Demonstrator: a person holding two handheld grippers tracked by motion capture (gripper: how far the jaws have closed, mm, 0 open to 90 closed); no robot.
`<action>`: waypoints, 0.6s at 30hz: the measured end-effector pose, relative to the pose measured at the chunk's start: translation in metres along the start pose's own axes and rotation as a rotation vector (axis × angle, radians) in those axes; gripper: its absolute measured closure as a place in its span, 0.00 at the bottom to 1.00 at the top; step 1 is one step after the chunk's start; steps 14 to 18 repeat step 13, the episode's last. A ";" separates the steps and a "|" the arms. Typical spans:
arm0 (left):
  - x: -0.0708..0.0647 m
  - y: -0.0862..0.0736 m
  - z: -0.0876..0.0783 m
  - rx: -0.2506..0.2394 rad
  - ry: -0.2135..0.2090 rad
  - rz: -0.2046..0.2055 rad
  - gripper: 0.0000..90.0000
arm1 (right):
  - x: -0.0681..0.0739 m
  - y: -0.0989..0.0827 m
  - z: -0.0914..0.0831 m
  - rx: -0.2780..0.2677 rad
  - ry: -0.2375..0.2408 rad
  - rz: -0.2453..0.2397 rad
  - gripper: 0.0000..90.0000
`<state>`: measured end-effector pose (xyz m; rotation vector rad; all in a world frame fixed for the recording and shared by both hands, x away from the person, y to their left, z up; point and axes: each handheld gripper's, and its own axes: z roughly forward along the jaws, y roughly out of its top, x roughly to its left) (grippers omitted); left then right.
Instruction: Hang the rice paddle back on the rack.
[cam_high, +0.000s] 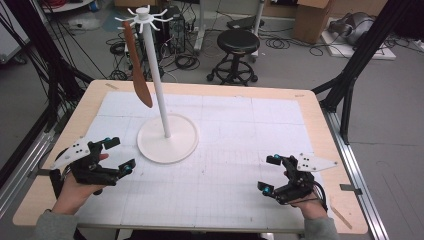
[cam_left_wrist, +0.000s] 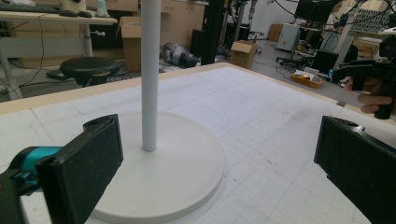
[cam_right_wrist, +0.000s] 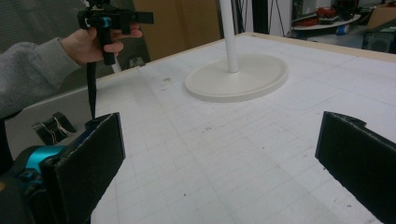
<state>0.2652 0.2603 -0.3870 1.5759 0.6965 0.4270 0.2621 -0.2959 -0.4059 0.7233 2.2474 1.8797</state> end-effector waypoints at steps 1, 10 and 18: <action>0.000 -0.001 -0.001 0.002 0.002 0.001 0.02 | 0.000 0.000 0.000 0.001 -0.001 0.001 0.00; 0.000 -0.004 -0.005 0.003 0.015 0.012 0.02 | 0.001 0.000 0.001 0.007 0.003 -0.011 0.00; -0.002 -0.001 -0.004 -0.003 0.015 0.021 0.02 | 0.001 -0.001 0.002 0.012 0.005 -0.008 0.00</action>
